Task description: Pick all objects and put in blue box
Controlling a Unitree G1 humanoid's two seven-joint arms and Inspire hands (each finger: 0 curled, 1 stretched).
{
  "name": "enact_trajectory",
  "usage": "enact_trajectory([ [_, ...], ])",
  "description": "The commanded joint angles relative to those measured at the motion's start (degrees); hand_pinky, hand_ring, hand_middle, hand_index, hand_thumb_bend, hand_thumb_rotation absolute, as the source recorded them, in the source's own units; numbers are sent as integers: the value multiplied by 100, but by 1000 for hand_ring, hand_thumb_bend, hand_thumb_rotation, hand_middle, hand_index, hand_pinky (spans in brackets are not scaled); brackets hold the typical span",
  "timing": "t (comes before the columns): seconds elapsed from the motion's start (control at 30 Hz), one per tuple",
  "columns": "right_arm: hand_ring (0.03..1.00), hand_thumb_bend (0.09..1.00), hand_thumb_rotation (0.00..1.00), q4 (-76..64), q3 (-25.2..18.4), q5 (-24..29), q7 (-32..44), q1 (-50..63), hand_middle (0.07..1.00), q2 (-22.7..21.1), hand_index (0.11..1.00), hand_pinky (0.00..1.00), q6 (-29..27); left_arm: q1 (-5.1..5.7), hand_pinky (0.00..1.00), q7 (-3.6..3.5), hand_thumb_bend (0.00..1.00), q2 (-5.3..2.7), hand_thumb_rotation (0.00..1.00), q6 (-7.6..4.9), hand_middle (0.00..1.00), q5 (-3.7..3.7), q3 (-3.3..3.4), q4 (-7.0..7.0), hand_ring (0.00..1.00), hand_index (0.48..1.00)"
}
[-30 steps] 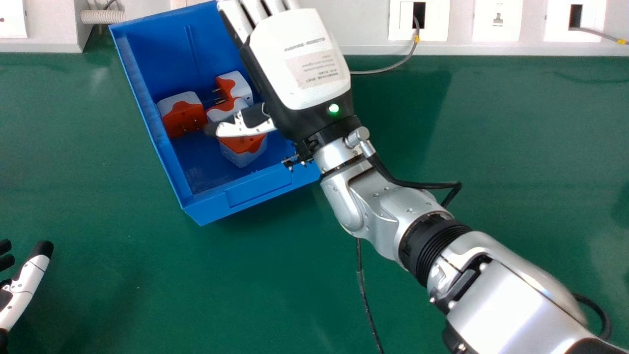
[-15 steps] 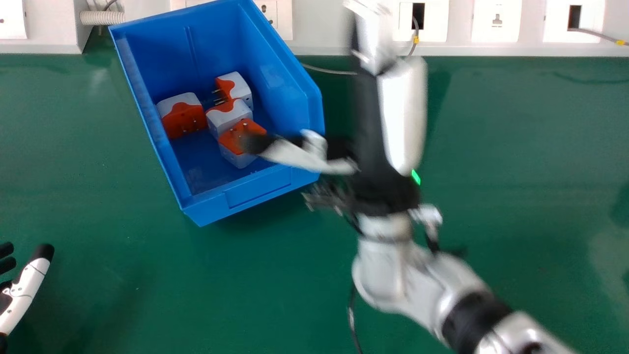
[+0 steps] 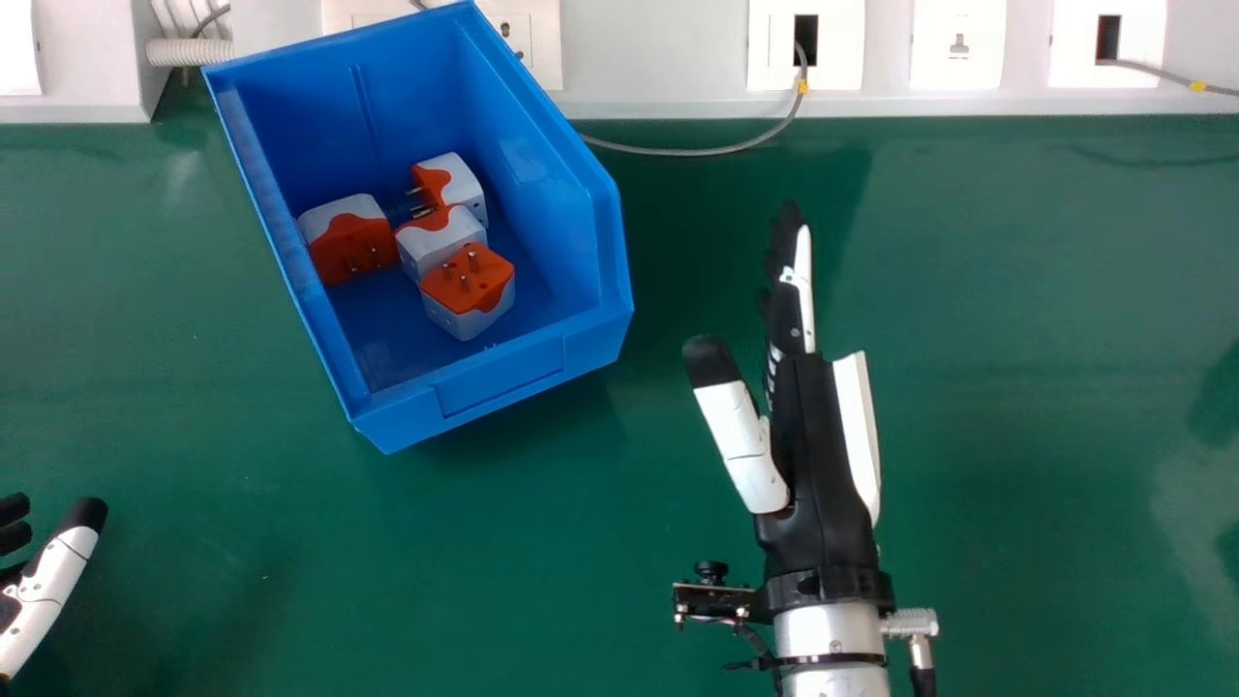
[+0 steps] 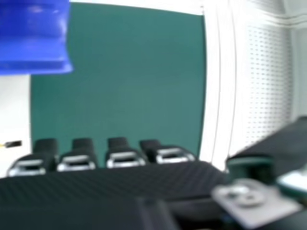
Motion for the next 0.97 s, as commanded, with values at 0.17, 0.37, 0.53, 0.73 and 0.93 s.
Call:
enact_trajectory([
  [0.17, 1000, 640, 1000, -125, -256, -99, 342, 266, 1000, 252, 1000, 988, -257, 389, 661, -26, 845, -121, 338, 280, 712, 109, -55, 255, 716, 735],
  [0.37, 1000, 613, 1000, 267, -488, -90, 381, 201, 1000, 351, 1000, 967, -623, 366, 669, 31, 839, -189, 342, 353, 714, 105, -53, 310, 723, 739],
  [0.53, 1000, 665, 1000, 280, -645, -104, 508, 204, 1000, 329, 1000, 907, -668, 337, 671, 126, 810, -244, 300, 383, 716, 164, -115, 338, 727, 736],
  [0.73, 1000, 698, 1000, 486, -784, -33, 701, 144, 1000, 339, 1000, 882, -748, 277, 671, 126, 818, -302, 277, 429, 711, 160, -143, 376, 723, 732],
  [0.93, 1000, 708, 1000, 961, -900, 10, 781, -66, 1000, 410, 1000, 868, -1161, 231, 667, 128, 813, -301, 263, 548, 717, 155, -154, 401, 715, 739],
])
